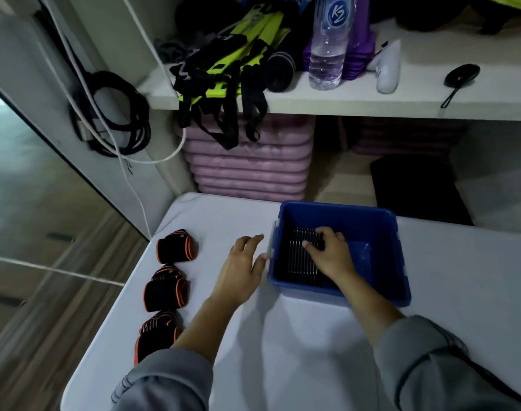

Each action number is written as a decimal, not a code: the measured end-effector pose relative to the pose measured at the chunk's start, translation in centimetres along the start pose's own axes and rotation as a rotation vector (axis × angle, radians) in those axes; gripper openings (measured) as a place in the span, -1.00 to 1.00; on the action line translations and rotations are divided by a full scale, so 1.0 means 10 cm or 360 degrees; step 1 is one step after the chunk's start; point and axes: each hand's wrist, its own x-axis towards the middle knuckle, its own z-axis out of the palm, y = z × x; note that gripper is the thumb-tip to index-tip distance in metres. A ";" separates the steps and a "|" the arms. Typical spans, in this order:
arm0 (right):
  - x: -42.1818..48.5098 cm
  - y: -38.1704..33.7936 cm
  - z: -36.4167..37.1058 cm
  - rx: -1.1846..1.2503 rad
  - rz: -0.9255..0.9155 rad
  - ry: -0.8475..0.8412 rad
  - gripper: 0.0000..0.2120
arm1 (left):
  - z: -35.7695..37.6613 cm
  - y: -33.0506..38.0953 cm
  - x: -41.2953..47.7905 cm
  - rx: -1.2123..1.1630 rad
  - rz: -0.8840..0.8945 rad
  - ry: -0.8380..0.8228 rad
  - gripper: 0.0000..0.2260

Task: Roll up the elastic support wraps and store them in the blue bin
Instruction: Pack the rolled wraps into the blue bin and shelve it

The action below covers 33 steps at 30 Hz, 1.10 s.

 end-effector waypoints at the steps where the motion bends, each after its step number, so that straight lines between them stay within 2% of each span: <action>1: -0.07 -0.07 -0.02 0.0013 -0.0086 0.0155 -0.61 | -0.07 -0.08 -0.09 -0.0009 -0.0030 0.0055 -0.66; 4: -0.39 -0.42 0.00 0.0200 -0.0517 0.0543 -0.73 | -0.36 -0.36 -0.40 0.0023 -0.0165 0.0224 -0.77; 7: -0.78 -0.79 0.26 0.0373 -0.0853 0.0483 -0.80 | -0.65 -0.74 -0.75 0.0078 -0.0285 0.0428 -0.81; 9: -1.02 -0.93 0.61 0.0411 -0.0847 0.0218 -0.81 | -0.81 -1.00 -1.00 0.0044 -0.0431 0.0519 -0.81; 12: -1.37 -1.02 1.21 0.0259 -0.0562 -0.0376 -0.79 | -0.95 -1.33 -1.34 0.0022 -0.0685 0.0575 -0.84; 15: -1.59 -0.96 1.73 0.0057 -0.0256 -0.0884 -0.43 | -0.99 -1.62 -1.62 -0.0075 -0.0871 0.0428 -0.79; 17: -1.68 -0.91 1.97 -0.0007 -0.0243 -0.1050 -0.20 | -0.98 -1.77 -1.74 -0.0172 -0.0938 0.0175 -0.67; 20: -1.74 -0.86 2.18 -0.0123 -0.0384 -0.1081 -0.08 | -0.92 -1.85 -1.85 -0.0302 -0.0889 -0.0134 -0.53; 23: -1.73 -0.85 2.31 -0.0101 -0.0421 -0.0983 -0.08 | -0.86 -1.88 -1.86 -0.0390 -0.0838 -0.0236 -0.47; 26: -1.72 -0.85 2.43 -0.0022 -0.0399 -0.0906 -0.16 | -0.76 -1.99 -1.86 -0.0327 -0.0744 -0.0266 -0.43; 33: -1.70 -0.79 2.49 0.0097 -0.0349 -0.0850 -0.42 | -0.69 -2.05 -1.88 0.0002 -0.0454 -0.0319 -0.48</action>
